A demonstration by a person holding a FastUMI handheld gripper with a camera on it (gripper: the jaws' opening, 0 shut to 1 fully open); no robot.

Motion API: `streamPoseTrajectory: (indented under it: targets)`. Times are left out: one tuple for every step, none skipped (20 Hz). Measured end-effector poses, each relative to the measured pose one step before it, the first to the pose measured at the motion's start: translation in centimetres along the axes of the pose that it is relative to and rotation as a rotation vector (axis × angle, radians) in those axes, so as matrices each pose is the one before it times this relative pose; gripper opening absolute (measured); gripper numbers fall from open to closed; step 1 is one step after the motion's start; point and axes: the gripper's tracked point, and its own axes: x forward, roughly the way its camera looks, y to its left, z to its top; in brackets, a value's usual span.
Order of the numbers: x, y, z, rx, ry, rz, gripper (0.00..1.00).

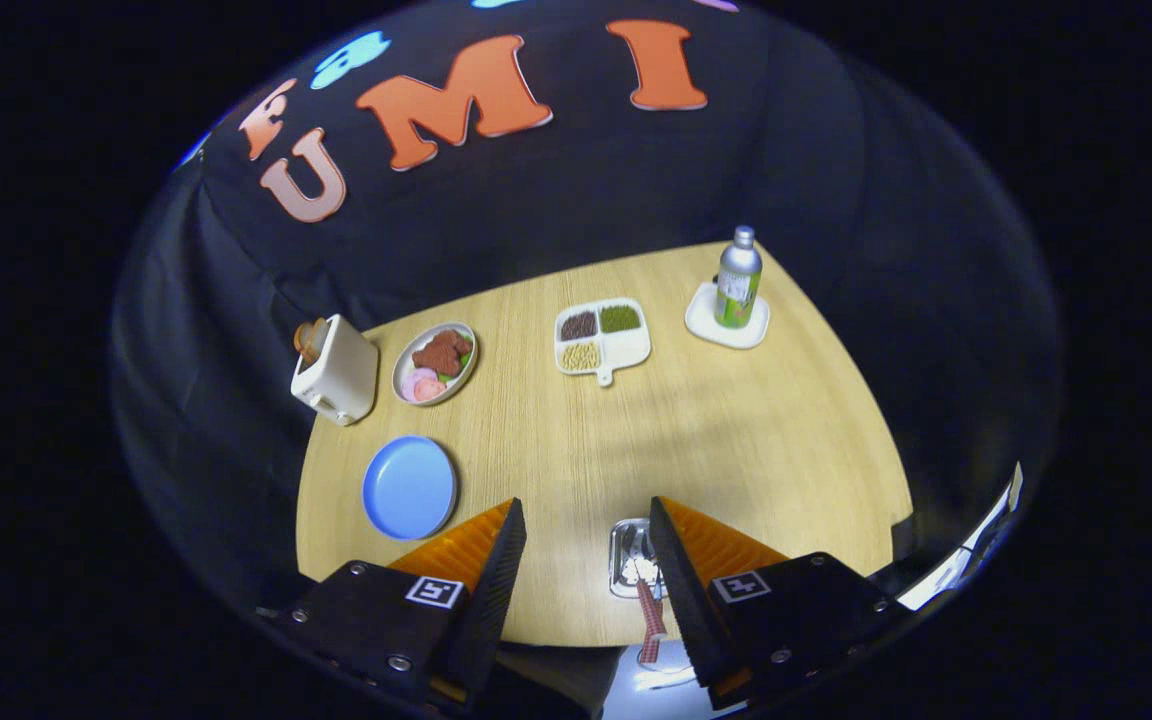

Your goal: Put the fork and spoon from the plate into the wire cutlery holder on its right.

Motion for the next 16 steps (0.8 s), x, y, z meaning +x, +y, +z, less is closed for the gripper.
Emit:
streamPoseTrajectory:
  targets:
    - [-0.505,0.285,1.011,-0.01165,-0.07715,-0.00240,0.76]
    - [-0.394,0.572,0.708,0.00070,-0.06639,-0.00788,0.76]
    - [-0.388,0.370,0.735,0.00981,-0.06409,-0.00528,0.75]
    - [-0.325,0.513,1.094,0.01126,-0.07496,-0.00197,0.76]
    - [-0.248,0.474,1.320,0.00661,-0.07395,0.00098,0.77]
    - [-0.633,0.282,1.092,-0.00528,-0.06533,0.00411,0.79]
    - [-0.509,0.090,1.176,-0.01905,-0.05748,-0.00645,0.81]
    - [-0.212,-0.145,1.478,-0.02971,-0.05850,-0.01391,0.84]
    - [-0.365,-0.136,1.491,-0.02943,-0.05913,-0.02143,0.85]
    - [-0.284,0.065,1.479,-0.02216,-0.05766,-0.01257,0.89]
    - [-0.436,0.415,1.222,-0.01615,-0.05631,-0.00583,0.91]
    - [-0.234,0.287,1.132,-0.01212,-0.05132,0.00193,0.92]
    - [-0.259,0.215,1.104,-0.00836,-0.04886,0.00380,0.92]
    - [0.069,0.184,0.828,-0.00705,-0.03969,0.00837,0.93]
    - [0.070,0.098,0.538,-0.00356,-0.03068,-0.00463,0.93]
    - [0.021,-0.041,0.563,0.00296,-0.02885,-0.00074,0.94]
